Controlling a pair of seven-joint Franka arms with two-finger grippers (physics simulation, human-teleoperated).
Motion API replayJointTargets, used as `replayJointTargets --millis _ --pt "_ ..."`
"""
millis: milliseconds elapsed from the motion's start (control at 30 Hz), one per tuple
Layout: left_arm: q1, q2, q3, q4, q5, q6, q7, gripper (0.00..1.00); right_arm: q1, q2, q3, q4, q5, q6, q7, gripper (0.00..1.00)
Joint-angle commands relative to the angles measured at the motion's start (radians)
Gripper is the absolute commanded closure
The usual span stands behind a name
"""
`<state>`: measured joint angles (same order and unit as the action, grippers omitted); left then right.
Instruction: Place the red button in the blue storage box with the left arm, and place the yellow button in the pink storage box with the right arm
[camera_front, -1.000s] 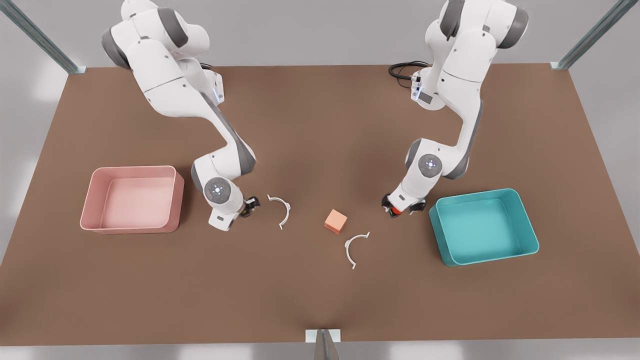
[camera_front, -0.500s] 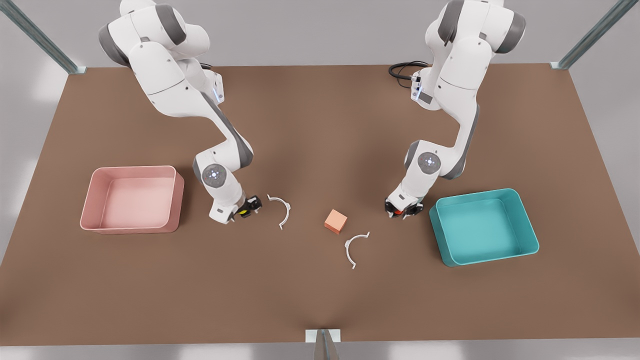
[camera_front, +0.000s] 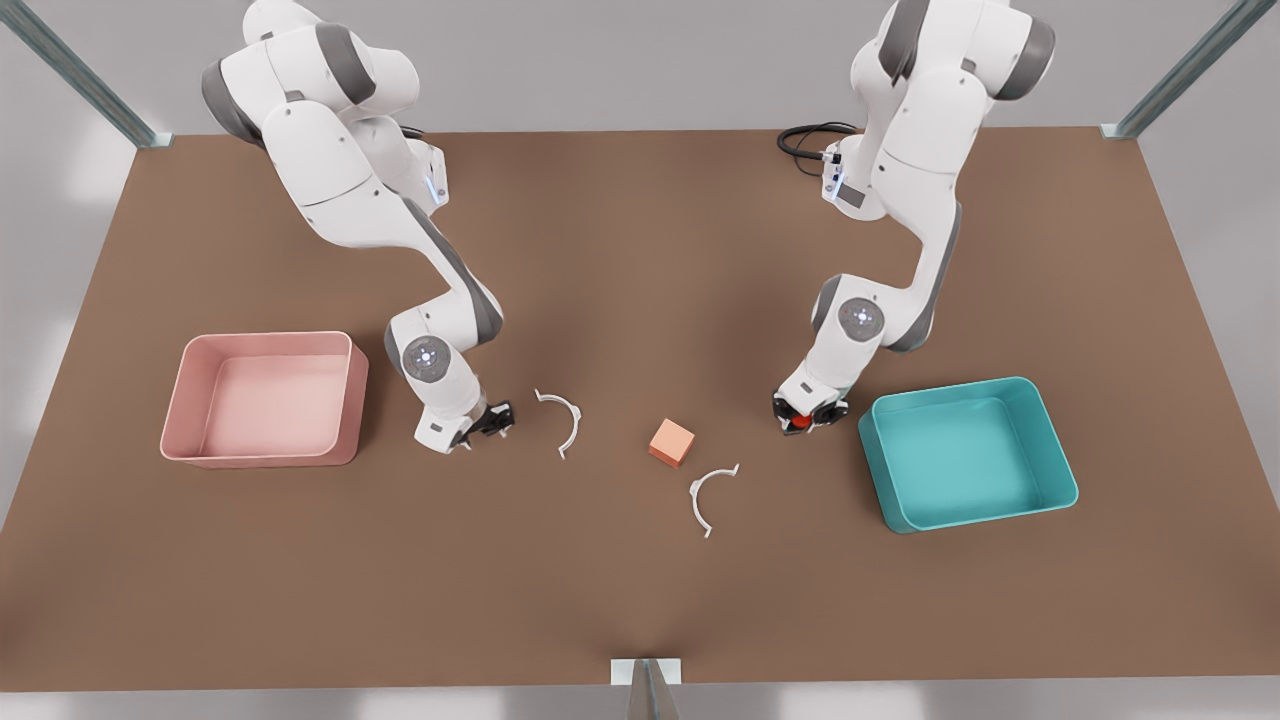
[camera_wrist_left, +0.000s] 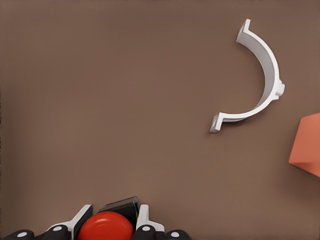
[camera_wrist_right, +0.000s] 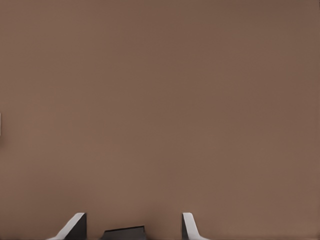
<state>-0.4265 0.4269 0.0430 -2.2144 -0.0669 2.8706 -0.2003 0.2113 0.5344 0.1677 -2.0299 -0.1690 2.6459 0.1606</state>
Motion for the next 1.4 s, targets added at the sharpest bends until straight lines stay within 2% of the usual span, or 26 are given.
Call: replayJointTargets --millis 0,100,233,333,433,567,600,633,767,800,867,900,933,1000,1033,1133,1367 --pt "0.000 -0.023 0.000 -0.007 -0.001 -0.013 -0.008 0.47 0.000 -0.002 0.000 -0.010 -0.004 0.006 0.000 0.22" --pt "0.054 -0.200 0.003 -0.011 0.001 -0.253 0.056 0.48 0.000 -0.014 0.001 -0.044 -0.004 0.006 0.002 0.22" --pt "0.279 -0.319 0.006 -0.002 0.001 -0.428 0.450 0.48 0.000 -0.014 0.006 -0.059 -0.004 0.006 0.002 0.21" --pt "0.436 -0.269 0.006 0.047 -0.008 -0.425 0.719 0.48 0.000 -0.013 0.012 -0.061 -0.004 0.006 0.002 0.18" --pt "0.469 -0.106 0.006 0.159 -0.028 -0.416 0.740 0.48 -0.004 -0.014 0.012 -0.081 -0.004 0.008 0.002 0.18" --pt "0.486 -0.020 0.006 0.173 -0.054 -0.402 0.753 0.48 -0.006 -0.016 0.012 -0.110 -0.004 0.063 0.002 0.20" --pt "0.486 -0.019 0.006 0.171 -0.056 -0.402 0.753 0.32 -0.006 -0.016 0.013 -0.107 -0.004 0.063 0.002 0.25" --pt "0.488 -0.019 0.005 0.171 -0.059 -0.404 0.751 0.00 -0.006 -0.016 0.015 -0.104 -0.004 0.063 0.004 0.27" --pt "0.479 -0.034 0.005 0.171 -0.079 -0.424 0.739 0.00 -0.006 -0.014 0.015 -0.093 -0.004 0.068 0.005 0.27" --pt "0.479 -0.071 0.005 0.171 -0.079 -0.483 0.728 0.00 -0.006 -0.014 0.013 -0.093 -0.004 0.068 0.004 0.28" --pt "0.434 -0.209 0.001 0.197 -0.076 -0.631 0.566 0.00 -0.006 -0.014 0.013 -0.095 -0.004 0.074 0.002 0.37" --pt "0.417 -0.244 0.001 0.362 -0.073 -0.863 0.455 0.00 -0.006 -0.014 0.013 -0.095 -0.004 0.074 0.000 0.40" --pt "0.408 -0.246 0.000 0.502 -0.067 -1.019 0.369 0.00 -0.006 -0.014 0.013 -0.093 -0.004 0.072 0.000 0.41" --pt "0.361 -0.250 0.003 0.663 0.010 -1.182 0.285 0.00 -0.006 -0.016 0.013 -0.089 -0.004 0.071 -0.001 0.42" --pt "0.336 -0.278 0.001 0.667 0.097 -1.180 0.280 0.00 -0.006 -0.022 0.012 -0.084 -0.004 0.069 -0.001 0.43" --pt "0.313 -0.333 -0.002 0.660 0.105 -1.185 0.279 0.00 -0.006 -0.022 0.013 -0.084 -0.004 0.069 0.000 0.49" --pt "0.301 -0.327 0.000 0.665 0.105 -1.215 0.286 0.00 -0.039 -0.119 0.001 -0.058 -0.004 0.055 -0.088 0.50"
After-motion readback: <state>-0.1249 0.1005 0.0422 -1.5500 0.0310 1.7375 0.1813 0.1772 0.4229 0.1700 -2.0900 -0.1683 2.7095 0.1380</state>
